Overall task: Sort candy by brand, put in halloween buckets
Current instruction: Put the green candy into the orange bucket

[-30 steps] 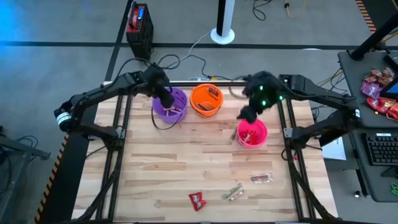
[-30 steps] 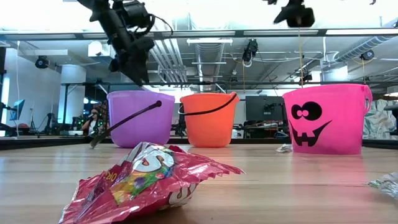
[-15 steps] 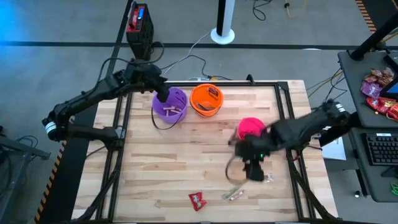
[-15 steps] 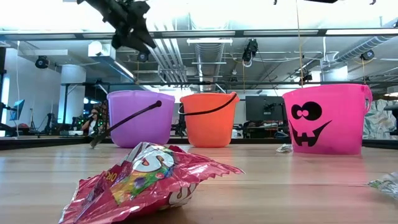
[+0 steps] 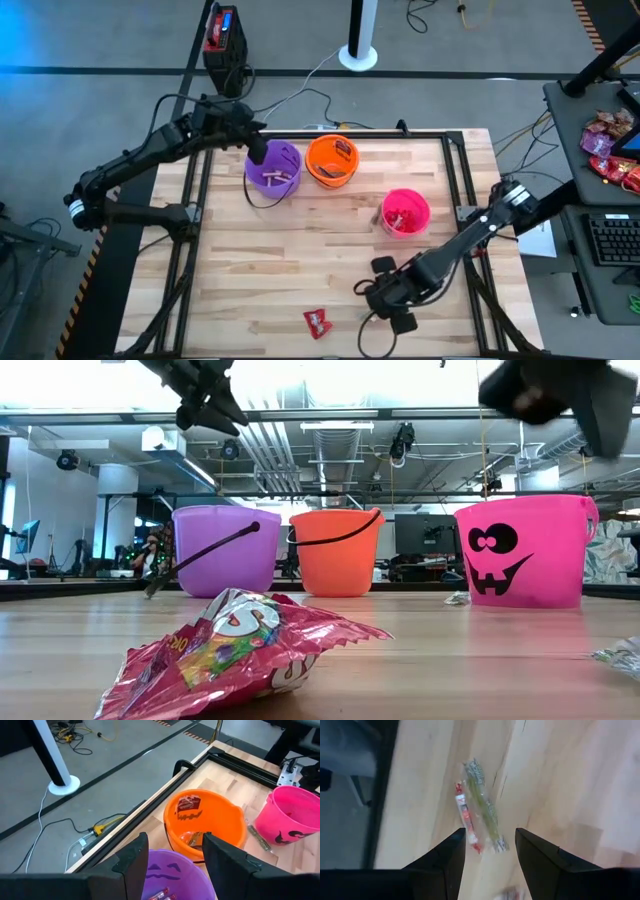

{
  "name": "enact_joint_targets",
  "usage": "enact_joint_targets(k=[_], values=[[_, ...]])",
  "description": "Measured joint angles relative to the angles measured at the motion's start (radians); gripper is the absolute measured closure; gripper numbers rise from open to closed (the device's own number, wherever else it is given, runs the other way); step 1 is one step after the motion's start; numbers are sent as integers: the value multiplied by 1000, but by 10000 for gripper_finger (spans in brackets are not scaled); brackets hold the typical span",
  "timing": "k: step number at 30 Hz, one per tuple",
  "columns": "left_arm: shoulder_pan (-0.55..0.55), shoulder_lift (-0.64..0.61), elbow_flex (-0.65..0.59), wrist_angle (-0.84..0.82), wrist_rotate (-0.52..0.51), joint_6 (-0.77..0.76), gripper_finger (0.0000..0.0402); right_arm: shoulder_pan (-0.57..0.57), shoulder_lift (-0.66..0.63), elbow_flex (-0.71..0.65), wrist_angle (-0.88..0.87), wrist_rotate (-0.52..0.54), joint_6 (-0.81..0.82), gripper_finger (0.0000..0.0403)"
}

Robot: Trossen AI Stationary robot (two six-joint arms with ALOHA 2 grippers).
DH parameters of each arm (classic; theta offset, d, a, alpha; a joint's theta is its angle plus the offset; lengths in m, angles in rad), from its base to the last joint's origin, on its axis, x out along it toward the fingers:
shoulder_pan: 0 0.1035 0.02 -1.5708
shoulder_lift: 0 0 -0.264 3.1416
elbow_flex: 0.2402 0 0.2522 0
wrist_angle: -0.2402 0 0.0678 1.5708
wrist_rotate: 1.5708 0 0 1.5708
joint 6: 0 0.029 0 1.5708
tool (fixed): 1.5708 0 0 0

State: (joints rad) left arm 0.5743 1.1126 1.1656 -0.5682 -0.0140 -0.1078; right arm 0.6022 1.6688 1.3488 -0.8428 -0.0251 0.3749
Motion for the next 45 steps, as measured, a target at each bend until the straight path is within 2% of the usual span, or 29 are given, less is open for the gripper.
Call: enact_joint_targets(k=[8,16,24,29,37,45], values=[[-9,0,-2,-1,0,-1,232,-8,71,-160,126,2,-124,239],[-22,1,-3,-1,0,-10,232,-38,86,-265,282,-9,-60,246],[-28,4,-3,-1,-1,-10,232,-83,100,-271,285,-29,-9,275],[-28,4,-3,-1,-1,-10,232,-99,56,-240,241,-20,-64,287],[-30,4,-3,0,-2,-10,232,-97,43,-173,194,-21,-142,272],[-31,4,-3,0,-2,-10,232,-96,62,-195,227,-35,-169,250]])
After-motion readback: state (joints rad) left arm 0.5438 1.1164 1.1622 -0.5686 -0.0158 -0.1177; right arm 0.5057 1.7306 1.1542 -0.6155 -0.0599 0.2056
